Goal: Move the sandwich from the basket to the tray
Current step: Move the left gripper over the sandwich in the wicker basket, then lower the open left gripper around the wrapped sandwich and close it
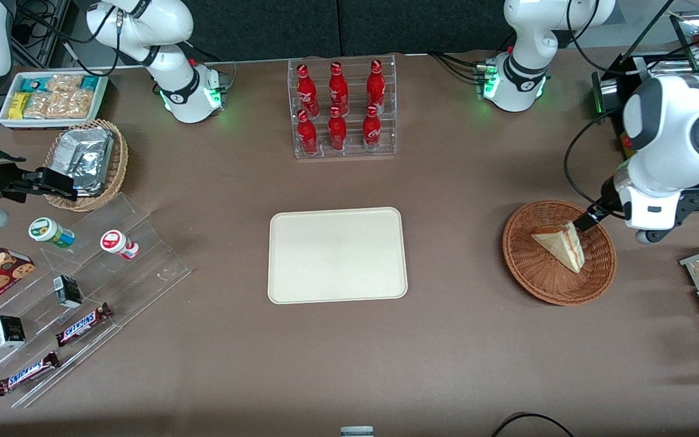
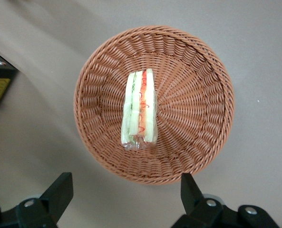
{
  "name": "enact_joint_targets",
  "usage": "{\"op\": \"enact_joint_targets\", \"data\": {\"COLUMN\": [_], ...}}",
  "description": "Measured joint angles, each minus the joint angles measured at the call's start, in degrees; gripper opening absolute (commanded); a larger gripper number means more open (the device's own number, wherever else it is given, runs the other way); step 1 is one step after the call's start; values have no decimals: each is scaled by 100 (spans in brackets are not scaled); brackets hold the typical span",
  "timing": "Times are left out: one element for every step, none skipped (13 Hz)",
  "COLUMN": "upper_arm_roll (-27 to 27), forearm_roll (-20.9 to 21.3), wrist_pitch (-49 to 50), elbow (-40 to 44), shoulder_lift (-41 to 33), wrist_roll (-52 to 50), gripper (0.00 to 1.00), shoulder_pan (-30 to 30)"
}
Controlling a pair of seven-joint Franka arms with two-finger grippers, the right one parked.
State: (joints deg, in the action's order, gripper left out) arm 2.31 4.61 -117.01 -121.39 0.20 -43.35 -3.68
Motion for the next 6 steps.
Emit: {"op": "enact_joint_targets", "data": {"upper_arm_roll": [1,3,8,13,18,24], "forearm_roll": [0,0,0,1,1,1], "wrist_pitch": [-242,-409,-531,-688,-903,-1134], "elbow": [-215,-368,-478,-580,-698,-832], "shoulder_lift": [-35,-45,-46,-47,-47,-46], "wrist_roll": [-93,-160,-196,-211,-221,-241], "gripper": [100,100,100,100,100,100], "shoulder_pan": [1,2,5,7,8,18]}}
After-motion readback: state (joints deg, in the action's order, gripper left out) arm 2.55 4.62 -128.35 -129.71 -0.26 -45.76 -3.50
